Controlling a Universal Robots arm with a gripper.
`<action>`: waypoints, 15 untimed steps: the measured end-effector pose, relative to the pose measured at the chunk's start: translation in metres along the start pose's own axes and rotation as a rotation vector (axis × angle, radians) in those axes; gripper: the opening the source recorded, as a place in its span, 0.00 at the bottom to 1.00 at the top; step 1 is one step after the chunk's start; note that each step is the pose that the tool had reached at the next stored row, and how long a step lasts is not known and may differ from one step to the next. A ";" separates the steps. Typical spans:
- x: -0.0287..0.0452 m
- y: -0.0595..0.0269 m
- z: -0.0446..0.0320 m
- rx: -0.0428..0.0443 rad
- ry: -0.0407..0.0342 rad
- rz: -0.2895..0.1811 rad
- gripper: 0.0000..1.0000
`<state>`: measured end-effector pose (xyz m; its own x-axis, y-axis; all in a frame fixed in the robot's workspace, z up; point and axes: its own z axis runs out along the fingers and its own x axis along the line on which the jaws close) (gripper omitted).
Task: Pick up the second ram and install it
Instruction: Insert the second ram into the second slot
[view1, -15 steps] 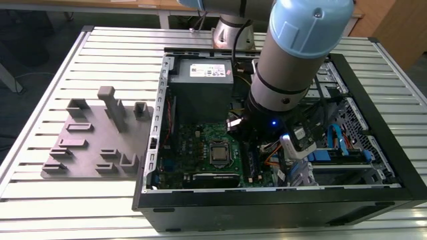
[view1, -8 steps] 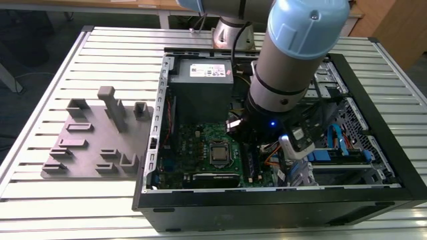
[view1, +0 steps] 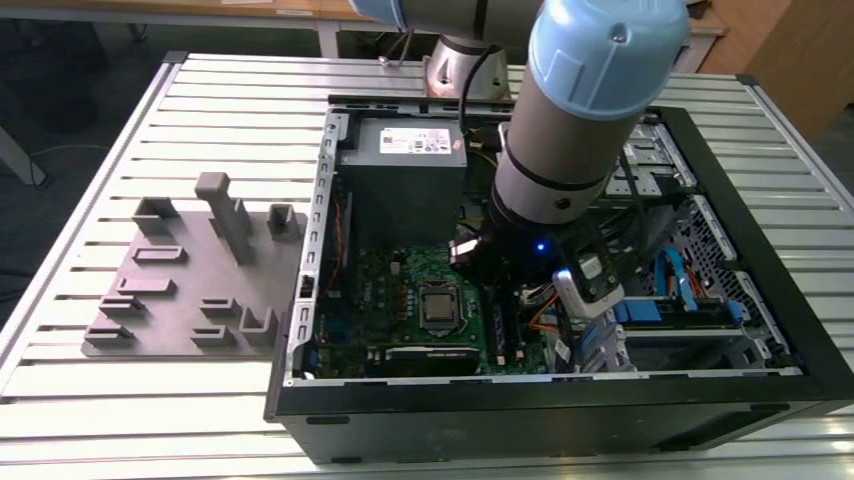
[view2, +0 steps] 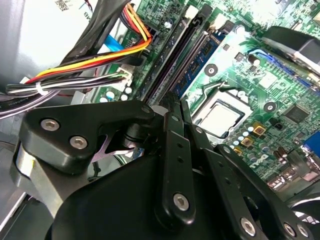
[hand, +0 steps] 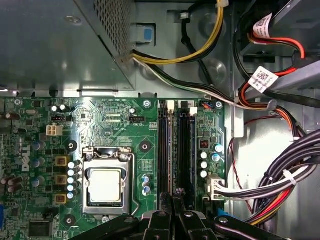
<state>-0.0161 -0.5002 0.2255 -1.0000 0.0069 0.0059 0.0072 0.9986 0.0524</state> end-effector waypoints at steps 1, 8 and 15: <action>0.0001 0.0004 0.0004 -0.0002 -0.0001 0.000 0.13; 0.0000 0.0024 0.0023 0.0000 0.0000 0.000 0.13; 0.0003 0.0032 0.0046 -0.0001 0.0000 -0.001 0.13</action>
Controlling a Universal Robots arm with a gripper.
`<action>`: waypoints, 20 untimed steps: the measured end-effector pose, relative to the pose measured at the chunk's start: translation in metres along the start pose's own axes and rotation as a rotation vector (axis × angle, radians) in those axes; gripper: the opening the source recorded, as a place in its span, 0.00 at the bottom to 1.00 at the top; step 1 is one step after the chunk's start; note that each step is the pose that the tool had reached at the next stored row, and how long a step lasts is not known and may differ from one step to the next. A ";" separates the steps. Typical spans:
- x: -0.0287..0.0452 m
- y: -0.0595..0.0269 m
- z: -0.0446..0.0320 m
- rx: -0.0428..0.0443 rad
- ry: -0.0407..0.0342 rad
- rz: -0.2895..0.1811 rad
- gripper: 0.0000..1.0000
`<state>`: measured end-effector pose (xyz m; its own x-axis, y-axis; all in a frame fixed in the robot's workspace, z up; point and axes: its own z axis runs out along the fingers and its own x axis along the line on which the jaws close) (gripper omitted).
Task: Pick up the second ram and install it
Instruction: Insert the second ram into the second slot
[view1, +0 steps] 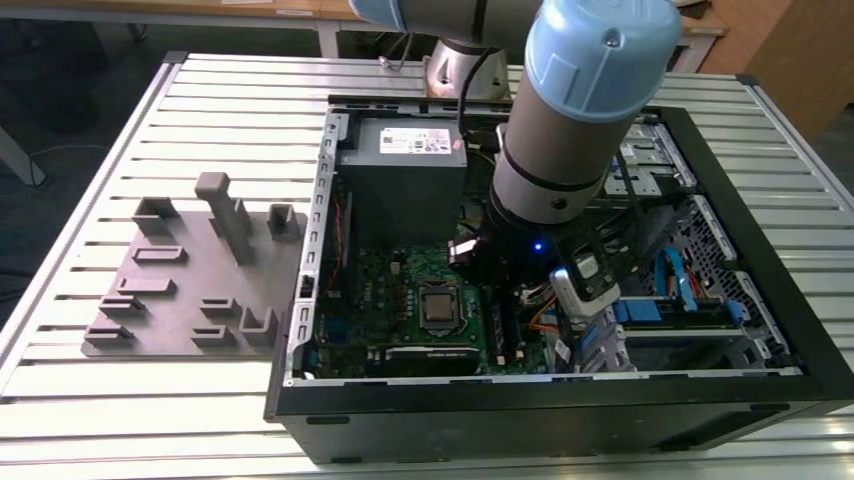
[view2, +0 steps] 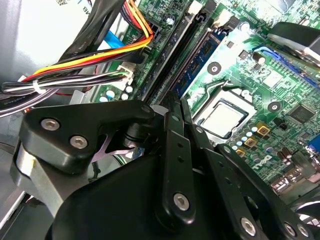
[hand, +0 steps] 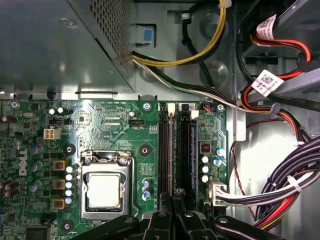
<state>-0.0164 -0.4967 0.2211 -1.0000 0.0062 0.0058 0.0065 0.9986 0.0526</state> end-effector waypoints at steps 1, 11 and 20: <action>0.0000 0.0001 0.0003 0.0001 0.0000 0.000 0.13; 0.0004 0.0003 0.0007 0.0045 -0.0009 0.000 0.13; 0.0004 0.0002 0.0031 0.0047 -0.0008 0.000 0.13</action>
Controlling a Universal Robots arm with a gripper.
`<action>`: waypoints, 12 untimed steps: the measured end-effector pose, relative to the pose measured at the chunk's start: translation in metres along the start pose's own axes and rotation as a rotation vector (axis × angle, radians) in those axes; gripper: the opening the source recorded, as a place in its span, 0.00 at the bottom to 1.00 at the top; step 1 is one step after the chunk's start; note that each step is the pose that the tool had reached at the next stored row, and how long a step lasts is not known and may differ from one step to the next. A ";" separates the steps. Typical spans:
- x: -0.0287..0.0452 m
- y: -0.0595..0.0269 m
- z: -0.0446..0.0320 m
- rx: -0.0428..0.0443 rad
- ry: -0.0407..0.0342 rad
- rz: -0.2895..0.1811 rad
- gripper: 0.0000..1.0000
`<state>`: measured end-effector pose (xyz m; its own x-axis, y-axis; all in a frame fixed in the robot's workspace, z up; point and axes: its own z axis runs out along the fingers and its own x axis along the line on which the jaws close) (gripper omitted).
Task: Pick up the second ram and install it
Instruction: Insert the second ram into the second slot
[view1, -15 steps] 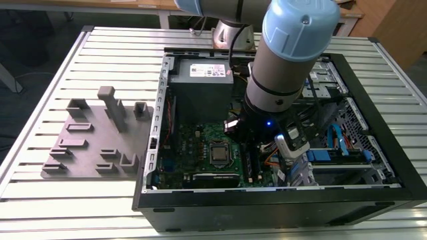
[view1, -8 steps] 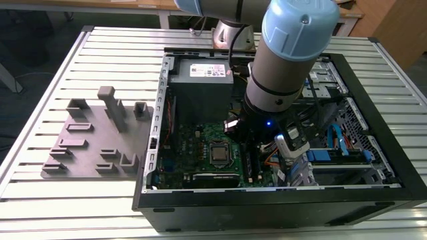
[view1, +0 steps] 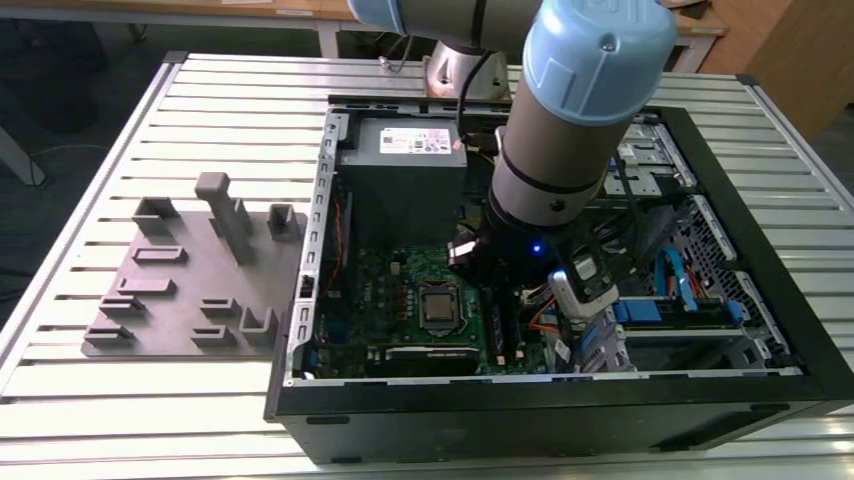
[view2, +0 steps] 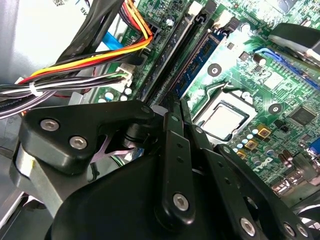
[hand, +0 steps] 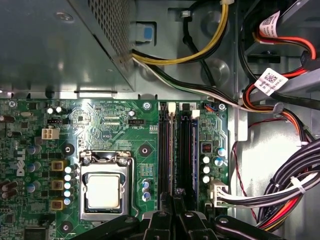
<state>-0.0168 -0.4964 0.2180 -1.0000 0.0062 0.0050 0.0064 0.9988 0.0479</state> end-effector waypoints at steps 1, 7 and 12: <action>0.0000 0.0000 0.0001 0.0000 0.0000 0.000 0.13; 0.0000 0.0000 0.0002 -0.0002 0.0000 0.000 0.13; 0.0000 -0.0001 0.0021 -0.0001 -0.0001 0.000 0.13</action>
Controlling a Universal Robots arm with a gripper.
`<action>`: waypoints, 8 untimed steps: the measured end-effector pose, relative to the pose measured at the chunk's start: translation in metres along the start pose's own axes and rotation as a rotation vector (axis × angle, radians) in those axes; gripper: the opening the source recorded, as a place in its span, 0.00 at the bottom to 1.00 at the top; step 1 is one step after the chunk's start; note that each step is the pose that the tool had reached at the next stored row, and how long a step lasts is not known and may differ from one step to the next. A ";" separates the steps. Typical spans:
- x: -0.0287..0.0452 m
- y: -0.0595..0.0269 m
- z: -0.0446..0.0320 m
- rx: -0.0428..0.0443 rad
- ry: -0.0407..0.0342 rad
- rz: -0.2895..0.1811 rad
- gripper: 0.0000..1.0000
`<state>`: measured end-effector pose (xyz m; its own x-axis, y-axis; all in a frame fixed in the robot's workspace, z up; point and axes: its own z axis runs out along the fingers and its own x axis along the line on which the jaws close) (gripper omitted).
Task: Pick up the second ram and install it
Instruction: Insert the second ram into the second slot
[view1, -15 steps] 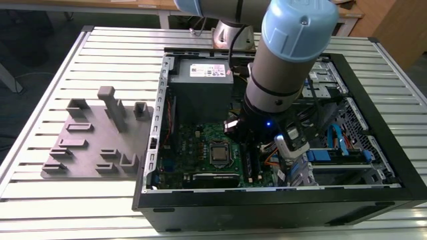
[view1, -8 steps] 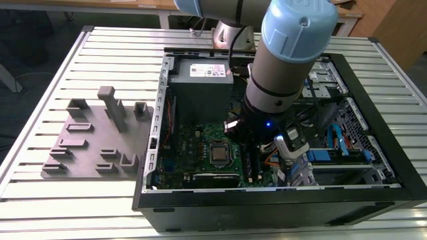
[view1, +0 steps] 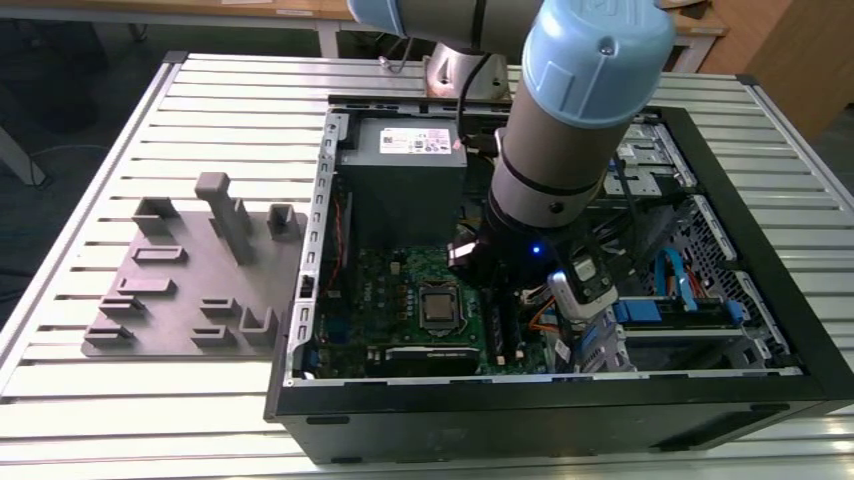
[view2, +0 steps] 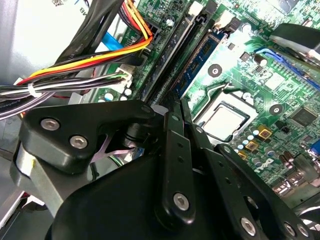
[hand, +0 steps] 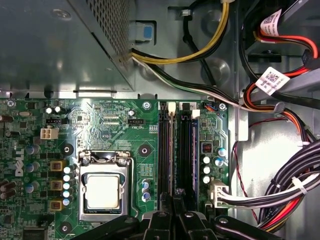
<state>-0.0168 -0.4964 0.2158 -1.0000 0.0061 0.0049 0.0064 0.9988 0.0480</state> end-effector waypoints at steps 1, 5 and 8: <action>0.0000 -0.0001 0.0003 0.0001 0.0000 0.000 0.13; 0.0000 0.0001 0.0018 0.0042 -0.0002 0.000 0.13; 0.0000 0.0000 0.0018 0.0078 -0.0001 0.000 0.13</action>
<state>-0.0168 -0.4963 0.2140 -1.0000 0.0063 0.0049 0.0065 0.9992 0.0402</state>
